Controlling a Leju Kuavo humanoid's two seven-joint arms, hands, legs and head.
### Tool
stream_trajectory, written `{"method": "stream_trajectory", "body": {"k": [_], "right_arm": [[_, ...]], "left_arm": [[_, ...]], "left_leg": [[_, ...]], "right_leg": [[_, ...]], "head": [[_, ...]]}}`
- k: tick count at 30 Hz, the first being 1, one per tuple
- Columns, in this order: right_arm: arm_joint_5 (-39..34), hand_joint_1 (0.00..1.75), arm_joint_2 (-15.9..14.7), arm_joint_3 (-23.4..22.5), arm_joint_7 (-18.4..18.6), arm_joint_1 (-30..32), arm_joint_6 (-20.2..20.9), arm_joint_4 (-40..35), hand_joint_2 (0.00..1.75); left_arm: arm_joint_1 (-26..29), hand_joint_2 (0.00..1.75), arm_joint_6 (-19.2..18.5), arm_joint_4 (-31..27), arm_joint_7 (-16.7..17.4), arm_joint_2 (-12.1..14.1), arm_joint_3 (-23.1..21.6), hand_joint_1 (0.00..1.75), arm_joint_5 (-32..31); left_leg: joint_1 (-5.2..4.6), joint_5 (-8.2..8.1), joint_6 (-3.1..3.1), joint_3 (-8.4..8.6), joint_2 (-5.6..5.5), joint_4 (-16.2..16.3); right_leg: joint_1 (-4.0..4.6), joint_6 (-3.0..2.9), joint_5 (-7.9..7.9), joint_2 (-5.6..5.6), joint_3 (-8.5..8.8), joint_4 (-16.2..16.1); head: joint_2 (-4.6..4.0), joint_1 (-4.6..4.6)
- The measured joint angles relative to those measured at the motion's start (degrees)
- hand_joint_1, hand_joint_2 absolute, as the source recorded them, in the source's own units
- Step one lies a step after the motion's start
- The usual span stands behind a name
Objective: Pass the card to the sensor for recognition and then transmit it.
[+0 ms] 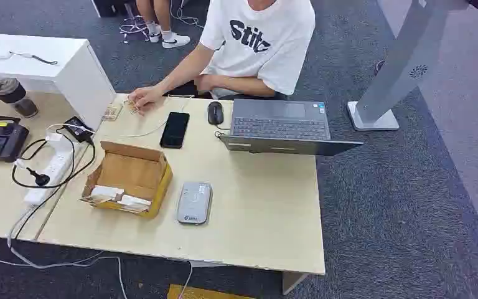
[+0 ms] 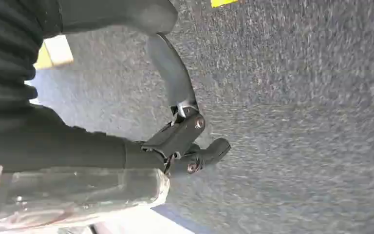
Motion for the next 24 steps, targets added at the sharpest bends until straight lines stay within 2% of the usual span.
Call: {"method": "stream_trajectory", "body": {"k": [2, 4, 7, 10, 15, 18, 24], "right_arm": [[1.2, 0.0, 0.1, -0.9, -0.7, -0.2, 0.7, 0.0, 1.75], [2.4, 0.0, 0.2, -1.7, -1.7, -0.3, 1.0, 0.0, 1.75], [4.3, 0.0, 0.3, -2.7, -2.7, -0.6, 1.8, 0.0, 1.75], [5.4, 0.0, 0.3, -3.2, -3.0, -1.1, 2.1, 0.0, 1.75], [6.6, 0.0, 0.4, -3.6, -2.7, -1.5, 2.8, 0.0, 1.75], [6.6, 0.0, 0.4, -3.9, -2.4, -1.7, 2.8, 0.0, 1.75], [6.7, 0.0, 0.4, -4.2, -2.4, -1.9, 2.8, 0.0, 1.75]], "left_arm": [[0.9, 1.75, -4.3, -3.3, 1.4, -0.7, -1.7, 0.0, 0.1], [1.9, 1.75, -4.7, -6.9, 3.8, -1.3, -5.1, 0.0, -1.2], [1.9, 1.75, -4.9, -11.5, 7.0, -1.5, -12.3, 0.0, -6.8], [1.1, 1.75, -5.8, -14.2, 8.6, -1.5, -17.8, 0.0, -10.4], [-0.1, 1.75, -8.4, -16.4, 10.0, -1.3, -24.1, 0.0, -16.2], [-0.4, 1.75, -8.5, -17.0, 10.2, -1.1, -26.4, 0.0, -16.8], [-0.8, 1.75, -8.9, -17.6, 10.3, -1.0, -28.1, 0.0, -17.4]], "left_leg": [[0.0, 0.0, 0.0, 0.01, 0.01, 0.0], [0.0, 0.0, 0.0, 0.01, 0.02, 0.0], [0.0, 0.02, 0.0, -0.01, -0.1, 0.1], [0.0, 0.02, -0.01, 0.02, -0.01, 0.1], [0.0, 0.04, -0.02, 0.01, -0.01, 0.1], [0.0, 0.03, -0.02, 0.01, 0.0, 0.1], [0.0, 0.03, -0.02, 0.0, 0.0, 0.1]], "right_leg": [[0.0, 0.0, 0.0, 0.01, -0.01, 0.0], [0.0, 0.0, 0.01, 0.01, -0.05, 0.0], [0.0, 0.0, 0.01, -0.18, 0.02, 0.0], [0.01, -0.05, 0.07, -0.1, 0.02, 0.0], [0.01, -0.01, 0.09, -0.1, 0.0, 0.0], [0.0, -0.01, 0.09, -0.08, -0.01, 0.0], [0.01, -0.01, 0.09, -0.08, -0.04, 0.0]], "head": [[0.0, 0.02], [0.0, 0.0], [0.0, 0.0], [0.0, -0.04], [0.0, -0.02], [0.0, -0.02], [0.0, -0.04]]}}
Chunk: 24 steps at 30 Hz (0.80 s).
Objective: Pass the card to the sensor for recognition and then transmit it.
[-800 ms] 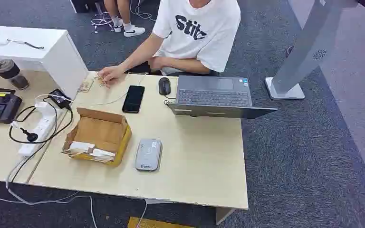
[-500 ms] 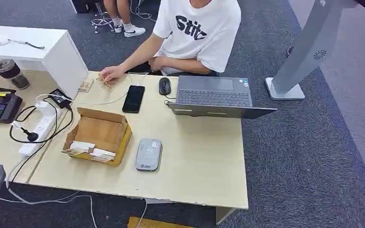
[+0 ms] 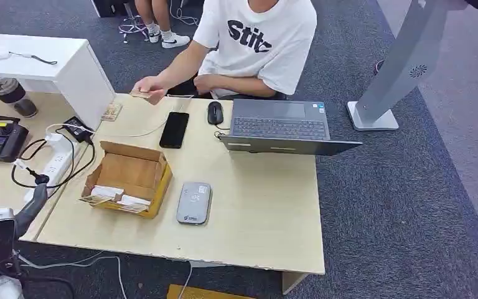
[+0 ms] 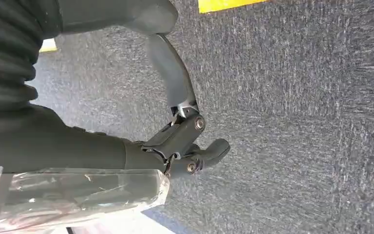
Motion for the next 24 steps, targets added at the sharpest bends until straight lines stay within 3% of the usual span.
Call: {"method": "stream_trajectory", "body": {"k": [9, 14, 19, 24], "right_arm": [[3.9, 0.0, 0.0, -0.1, 0.9, -0.5, 1.2, 0.0, 1.75], [6.1, 0.0, 0.2, -0.1, 1.2, -1.5, 1.3, 0.0, 1.75], [6.9, 0.0, 0.6, -0.1, 0.8, -2.2, 1.9, 0.0, 1.75], [9.0, 0.0, 1.0, -0.2, 0.9, -2.3, 2.0, 0.1, 1.75]], "left_arm": [[-2.8, 1.75, -0.4, 0.2, 6.0, 0.6, -5.1, 0.0, -11.1], [-4.8, 1.75, 5.0, 1.4, 5.6, 0.8, -8.7, 0.0, -17.0], [-5.0, 1.75, 13.2, 1.8, 3.6, 0.9, -13.2, 0.0, -20.6], [-5.0, 1.75, 13.9, 3.7, 5.7, 1.2, -15.6, 0.0, -24.5]], "left_leg": [[0.0, 0.02, 0.01, 0.01, 0.0, 0.0], [0.0, 0.02, 0.01, 0.0, 0.02, 0.0], [-0.01, 0.02, 0.01, -0.02, 0.0, 0.0], [0.0, 0.02, 0.01, -0.02, 0.0, 0.0]], "right_leg": [[0.0, 0.01, 0.02, 0.0, 0.0, 0.0], [0.0, 0.04, 0.04, 0.03, -0.01, 0.0], [-0.01, 0.04, 0.03, 0.02, -0.01, 0.0], [0.0, 0.04, 0.03, 0.02, -0.02, 0.0]], "head": [[0.0, 0.02], [0.0, 0.0], [0.0, 0.02], [0.0, 0.02]]}}
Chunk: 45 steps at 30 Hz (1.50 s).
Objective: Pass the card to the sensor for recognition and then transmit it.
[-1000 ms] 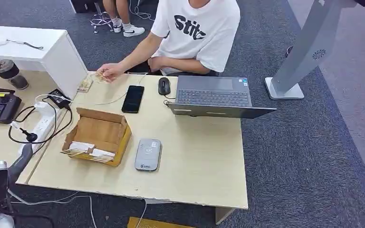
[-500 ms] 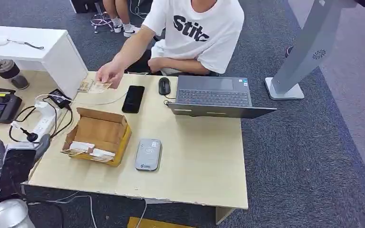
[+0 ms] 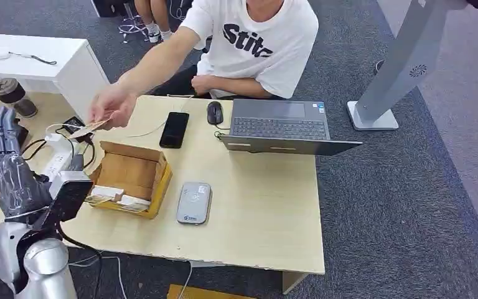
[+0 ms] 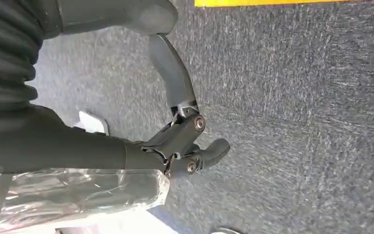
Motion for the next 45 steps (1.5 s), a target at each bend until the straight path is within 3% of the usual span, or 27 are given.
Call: {"method": "stream_trajectory", "body": {"k": [5, 13, 15, 16, 18, 45], "right_arm": [[0.9, 0.0, 0.3, 0.0, 0.0, -0.2, 0.2, 0.0, 1.75], [1.1, 0.0, 0.3, -0.2, -0.2, -0.5, 0.4, 0.0, 1.75], [1.2, 0.0, 0.3, -0.3, -0.2, -0.6, 0.6, 0.0, 1.75], [1.3, 0.0, 0.3, -0.3, -0.2, -0.6, 0.6, 0.0, 1.75], [1.7, 0.0, 0.3, -0.3, -0.2, -0.7, 0.9, 0.0, 1.75], [3.2, 0.0, 0.7, -0.4, -0.2, -0.6, 0.9, 0.0, 1.75]], "left_arm": [[0.0, 1.75, -2.9, 3.4, 4.0, 1.1, -2.6, 0.0, -4.7], [-0.1, 1.75, -3.0, 6.9, 5.4, 2.8, -4.8, 0.02, -5.6], [-0.1, 1.75, -3.0, 7.4, 5.4, 3.2, -5.0, 0.66, -5.6], [0.0, 1.75, -2.9, 7.7, 5.4, 3.4, -5.0, 1.54, -5.7], [0.1, 1.75, -2.6, 8.0, 5.4, 3.9, -5.3, 1.75, -5.8], [2.4, 1.75, -0.6, 10.8, 4.5, 6.6, -6.2, 1.75, -5.6]], "left_leg": [[0.0, 0.01, 0.0, 0.01, 0.01, 0.0], [0.0, 0.0, 0.0, -0.01, 0.0, 0.0], [0.0, 0.0, 0.0, -0.02, 0.0, 0.0], [0.0, 0.0, 0.0, -0.02, 0.0, 0.0], [0.0, 0.0, 0.0, -0.02, 0.0, 0.0], [0.0, 0.0, 0.0, -0.02, 0.01, 0.0]], "right_leg": [[0.0, 0.0, 0.01, 0.0, 0.01, 0.0], [0.0, 0.0, 0.0, 0.01, 0.0, 0.0], [0.0, 0.0, 0.0, 0.01, -0.01, 0.0], [0.0, 0.0, 0.0, 0.0, -0.01, 0.0], [0.0, 0.0, 0.0, 0.0, -0.01, 0.0], [0.0, 0.0, 0.0, 0.01, -0.02, 0.0]], "head": [[0.0, 0.0], [0.0, 0.0], [0.0, 0.0], [0.0, 0.0], [0.0, 0.0], [0.0, 0.0]]}}
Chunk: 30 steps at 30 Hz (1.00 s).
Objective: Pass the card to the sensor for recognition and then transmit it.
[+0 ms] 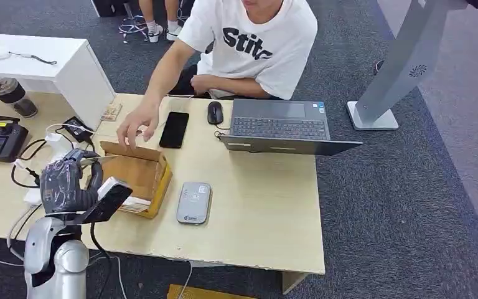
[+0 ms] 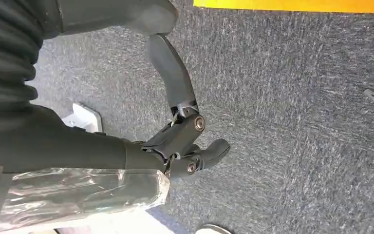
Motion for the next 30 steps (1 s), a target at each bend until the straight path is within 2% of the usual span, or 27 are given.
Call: {"method": "stream_trajectory", "body": {"k": [6, 16, 30], "right_arm": [[0.1, 0.0, 0.0, -0.3, -0.3, 0.0, 0.1, 0.0, 1.75], [1.1, 0.0, 0.5, -0.5, -0.4, -0.1, 0.3, 0.0, 1.75], [2.1, 0.0, 0.7, -1.1, -0.4, -0.1, 0.2, 0.0, 1.75]], "left_arm": [[0.6, 1.75, 0.1, 1.4, -0.8, 0.3, -1.5, 1.75, 0.1], [0.6, 1.75, -0.3, 6.6, -1.1, -0.2, -6.9, 1.75, -0.8], [0.6, 1.75, -0.2, 13.8, 0.4, -0.2, -13.3, 1.75, -2.9]], "left_leg": [[0.0, 0.0, 0.0, -0.01, -0.01, 0.0], [-0.01, 0.0, 0.0, 0.0, -0.01, 0.0], [-0.01, 0.0, 0.0, -0.01, 0.0, 0.0]], "right_leg": [[0.0, 0.0, 0.0, -0.01, 0.0, 0.0], [0.0, 0.0, 0.0, -0.01, 0.0, 0.0], [0.0, 0.0, 0.0, -0.01, -0.01, 0.0]], "head": [[0.0, 0.0], [0.0, 0.0], [0.0, -0.02]]}}
